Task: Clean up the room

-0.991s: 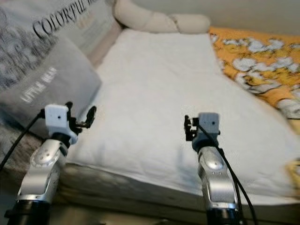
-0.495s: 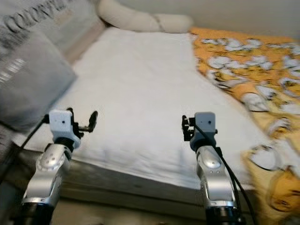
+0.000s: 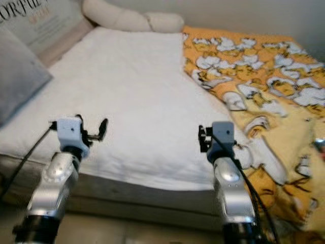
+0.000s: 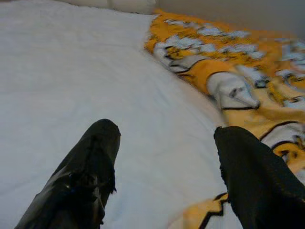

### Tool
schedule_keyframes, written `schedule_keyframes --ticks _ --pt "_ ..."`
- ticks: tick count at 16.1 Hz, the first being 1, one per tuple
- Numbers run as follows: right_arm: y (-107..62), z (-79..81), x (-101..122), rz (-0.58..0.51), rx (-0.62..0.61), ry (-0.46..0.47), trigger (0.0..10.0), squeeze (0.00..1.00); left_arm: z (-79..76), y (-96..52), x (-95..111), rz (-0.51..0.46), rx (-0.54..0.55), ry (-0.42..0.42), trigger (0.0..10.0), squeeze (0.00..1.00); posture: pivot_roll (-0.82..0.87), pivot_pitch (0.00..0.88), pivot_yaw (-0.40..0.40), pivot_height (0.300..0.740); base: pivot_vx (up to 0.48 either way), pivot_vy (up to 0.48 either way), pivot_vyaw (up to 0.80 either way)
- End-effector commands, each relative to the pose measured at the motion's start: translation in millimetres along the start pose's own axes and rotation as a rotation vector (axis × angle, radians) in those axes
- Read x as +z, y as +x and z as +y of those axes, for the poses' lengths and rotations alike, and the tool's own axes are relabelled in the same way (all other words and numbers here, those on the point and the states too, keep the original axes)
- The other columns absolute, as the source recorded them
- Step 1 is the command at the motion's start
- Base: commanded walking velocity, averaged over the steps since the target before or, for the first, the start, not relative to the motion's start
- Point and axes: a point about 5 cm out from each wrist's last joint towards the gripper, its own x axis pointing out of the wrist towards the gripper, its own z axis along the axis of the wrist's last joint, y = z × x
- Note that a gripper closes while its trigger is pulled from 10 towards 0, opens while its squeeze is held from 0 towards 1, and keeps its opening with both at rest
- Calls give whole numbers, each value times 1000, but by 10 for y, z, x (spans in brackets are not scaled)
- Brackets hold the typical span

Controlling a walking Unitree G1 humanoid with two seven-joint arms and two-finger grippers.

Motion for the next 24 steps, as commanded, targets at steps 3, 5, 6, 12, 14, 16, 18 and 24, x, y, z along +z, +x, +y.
schedule_keyframes --ticks 3,5,6,12,14,16,18,24 --pt "12 -2 40 -14 8 -21 10000 0 42 16 -12 16 15 15 10000 1000 -65 0 15 740 0 -379 0" --pt "24 -10 22 -6 7 -17 10000 0 52 26 -6 18 10 38 10000 1000 -61 0 13 740 0 -377 0" --pt "29 -14 21 -4 6 -16 10000 0 55 29 -6 19 7 45 10000 1000 -59 0 14 740 0 -379 0" --pt "50 -18 24 -6 16 -37 10000 0 77 27 -3 19 15 55 10000 1000 -58 0 15 740 0 -397 0" --pt "49 -22 21 -4 14 -41 10000 0 75 27 -2 18 15 55 10000 1000 -60 0 15 740 0 -480 0" --pt "48 -25 19 -3 13 -45 10000 0 73 29 0 17 14 55 10000 1000 -60 0 15 740 0 -480 0" --pt "52 -36 13 -2 6 -44 10000 0 68 32 1 17 11 55 10000 1000 -62 0 17 740 0 -480 0" --pt "56 -11 9 -2 21 -44 10000 0 70 44 9 14 8 57 10000 1000 -62 0 20 740 0 -480 559"
